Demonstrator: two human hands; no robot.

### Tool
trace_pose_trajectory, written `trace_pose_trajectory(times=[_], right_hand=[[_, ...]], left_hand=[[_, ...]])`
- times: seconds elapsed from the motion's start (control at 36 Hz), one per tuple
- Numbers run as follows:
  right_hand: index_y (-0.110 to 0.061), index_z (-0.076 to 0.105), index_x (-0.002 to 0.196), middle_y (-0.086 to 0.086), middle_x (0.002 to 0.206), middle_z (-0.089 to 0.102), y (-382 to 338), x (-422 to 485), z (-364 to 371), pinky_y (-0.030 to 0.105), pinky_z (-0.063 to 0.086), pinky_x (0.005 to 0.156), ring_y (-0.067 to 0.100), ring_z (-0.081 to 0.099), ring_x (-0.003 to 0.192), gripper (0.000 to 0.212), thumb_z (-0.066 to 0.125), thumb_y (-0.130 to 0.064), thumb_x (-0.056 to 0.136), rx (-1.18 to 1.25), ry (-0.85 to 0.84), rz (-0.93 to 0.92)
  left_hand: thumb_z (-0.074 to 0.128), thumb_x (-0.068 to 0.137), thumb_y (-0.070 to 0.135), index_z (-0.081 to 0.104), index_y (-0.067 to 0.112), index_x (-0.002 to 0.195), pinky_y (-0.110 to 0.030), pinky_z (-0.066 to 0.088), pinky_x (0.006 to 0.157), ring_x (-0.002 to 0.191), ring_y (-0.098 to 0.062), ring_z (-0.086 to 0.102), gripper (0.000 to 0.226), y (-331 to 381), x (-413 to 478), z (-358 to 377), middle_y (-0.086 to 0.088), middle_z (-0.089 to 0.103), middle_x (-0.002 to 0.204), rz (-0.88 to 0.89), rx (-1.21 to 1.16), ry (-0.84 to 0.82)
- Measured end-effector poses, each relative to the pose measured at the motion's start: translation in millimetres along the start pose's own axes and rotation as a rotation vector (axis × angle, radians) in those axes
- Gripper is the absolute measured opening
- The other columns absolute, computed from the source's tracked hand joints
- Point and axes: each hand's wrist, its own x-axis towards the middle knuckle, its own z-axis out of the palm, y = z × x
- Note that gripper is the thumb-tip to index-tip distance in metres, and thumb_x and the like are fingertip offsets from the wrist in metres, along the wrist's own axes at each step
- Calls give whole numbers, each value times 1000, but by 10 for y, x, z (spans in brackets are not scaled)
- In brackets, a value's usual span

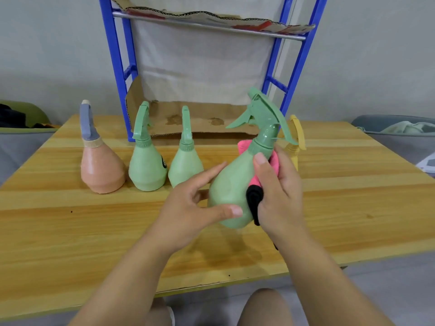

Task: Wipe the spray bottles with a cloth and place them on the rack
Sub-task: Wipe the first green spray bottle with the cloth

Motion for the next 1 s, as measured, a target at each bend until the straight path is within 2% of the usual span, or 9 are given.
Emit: trace_pose_trajectory(times=[0.08, 0.22, 0.33, 0.44, 0.64, 0.78, 0.83, 0.89, 1.0], right_hand=[[-15, 61, 112, -9, 97, 66, 16, -1, 4, 27, 47, 77, 9, 60, 91, 24, 45, -18, 94, 9, -28, -18], [-17, 57, 118, -17, 108, 68, 3, 36, -10, 20, 47, 88, 4, 61, 105, 28, 41, -16, 96, -1, -71, -35], [-17, 47, 134, -12, 129, 58, 63, 9, -12, 27, 44, 99, 8, 52, 123, 45, 45, -37, 93, -65, -56, -38], [-21, 31, 146, -2, 146, 40, 191, -101, 27, 51, 33, 109, 24, 36, 136, 64, 36, -58, 94, -195, -80, -68], [-22, 14, 150, -6, 150, 24, 273, -202, 151, 49, 31, 110, 22, 27, 140, 66, 29, -56, 95, -352, -55, -139], [-19, 26, 146, -2, 144, 39, 236, -134, 112, 47, 38, 106, 21, 39, 133, 68, 35, -61, 93, -219, -64, -112], [-20, 39, 138, -7, 133, 54, 177, -109, 77, 37, 44, 102, 15, 49, 126, 62, 37, -62, 92, -59, -61, -45], [-21, 48, 128, -10, 119, 63, 132, -91, 47, 25, 49, 91, 11, 58, 115, 48, 37, -53, 94, 47, -50, 27], [-19, 51, 124, -9, 113, 66, 107, -101, 44, 20, 50, 83, 8, 62, 108, 40, 32, -40, 97, 62, -13, 73]], left_hand=[[85, 52, 32, 58, 23, 128, -39, 47, 101, 119, -12, 58, 81, 11, 2, 13, 8, 63, 127, 23, -10, 28], [82, 53, 21, 65, 20, 115, -33, 56, 82, 103, -21, 67, 64, 27, -5, 10, 0, 70, 114, 21, -167, 68], [80, 54, 22, 65, 18, 117, -43, 58, 74, 102, -29, 67, 65, 53, 2, 25, -5, 68, 115, -25, -302, 102], [79, 55, 25, 65, 16, 114, -39, 58, 69, 101, -29, 68, 61, 112, 34, 54, -10, 66, 117, -35, -431, 197], [78, 62, 16, 62, 15, 116, -28, 56, 64, 96, -23, 70, 56, 157, 55, 112, -10, 66, 115, -16, -509, 292], [87, 56, 32, 62, 14, 122, -34, 57, 71, 105, -28, 66, 73, 154, 37, 47, -10, 66, 120, 28, -474, 177], [86, 58, 39, 61, 12, 123, -37, 57, 71, 107, -31, 65, 75, 172, 23, 29, -13, 66, 121, 32, -487, 118], [86, 59, 42, 60, 10, 122, -38, 57, 73, 107, -31, 65, 76, 187, 14, 26, -13, 66, 121, 24, -487, 84], [90, 46, 46, 61, 13, 114, -31, 57, 67, 93, -23, 70, 81, 182, 32, 37, -8, 72, 105, -24, -469, 135]])
